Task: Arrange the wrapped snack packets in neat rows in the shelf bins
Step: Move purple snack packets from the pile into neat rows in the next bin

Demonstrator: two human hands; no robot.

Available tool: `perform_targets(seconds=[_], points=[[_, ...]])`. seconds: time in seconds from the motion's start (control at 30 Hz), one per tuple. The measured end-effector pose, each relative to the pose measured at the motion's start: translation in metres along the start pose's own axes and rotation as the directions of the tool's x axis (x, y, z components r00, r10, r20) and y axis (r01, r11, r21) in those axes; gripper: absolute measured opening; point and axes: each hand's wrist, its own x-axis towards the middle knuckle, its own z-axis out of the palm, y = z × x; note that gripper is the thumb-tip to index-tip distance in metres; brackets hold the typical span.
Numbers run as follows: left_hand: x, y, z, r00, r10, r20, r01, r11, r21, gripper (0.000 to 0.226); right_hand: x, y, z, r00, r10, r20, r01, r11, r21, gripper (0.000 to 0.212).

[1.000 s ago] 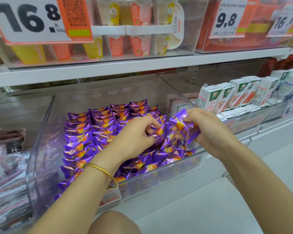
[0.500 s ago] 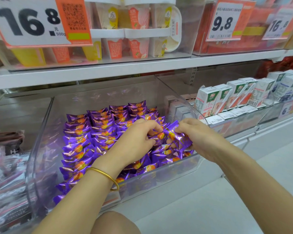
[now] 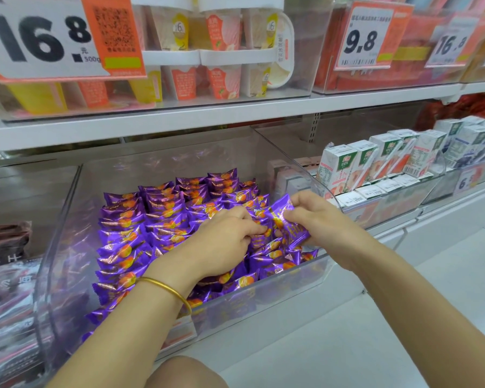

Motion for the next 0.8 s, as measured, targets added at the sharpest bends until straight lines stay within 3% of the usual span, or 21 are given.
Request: perform_targets(seconds=[0.3, 0.53, 0.6, 0.7, 0.8], points=[[-0.017, 0.011, -0.007, 0.992, -0.088, 0.091, 0.069, 0.979, 0.192, 0.043, -0.002, -0.001, 0.001, 0.999, -0.049, -0.012, 0.049, 0.998, -0.028, 0.008], [-0.022, 0.007, -0.004, 0.995, -0.041, 0.091, 0.025, 0.986, 0.164, 0.045, 0.005, -0.009, -0.003, 0.973, -0.208, -0.099, 0.205, 0.978, -0.044, 0.006], [-0.022, 0.009, -0.004, 0.994, -0.032, 0.108, 0.012, 0.982, 0.186, 0.045, 0.011, -0.015, -0.005, 0.959, -0.269, -0.091, 0.26, 0.96, -0.103, 0.01], [-0.016, 0.008, -0.009, 0.999, -0.02, 0.043, 0.016, 0.997, 0.082, 0.041, 0.026, -0.032, -0.006, 0.924, -0.379, -0.042, 0.355, 0.896, -0.267, 0.014], [-0.004, -0.002, -0.015, 0.996, -0.05, -0.073, 0.055, 0.996, 0.074, 0.044, 0.058, -0.05, -0.004, 0.876, -0.483, -0.009, 0.399, 0.732, -0.552, 0.02]])
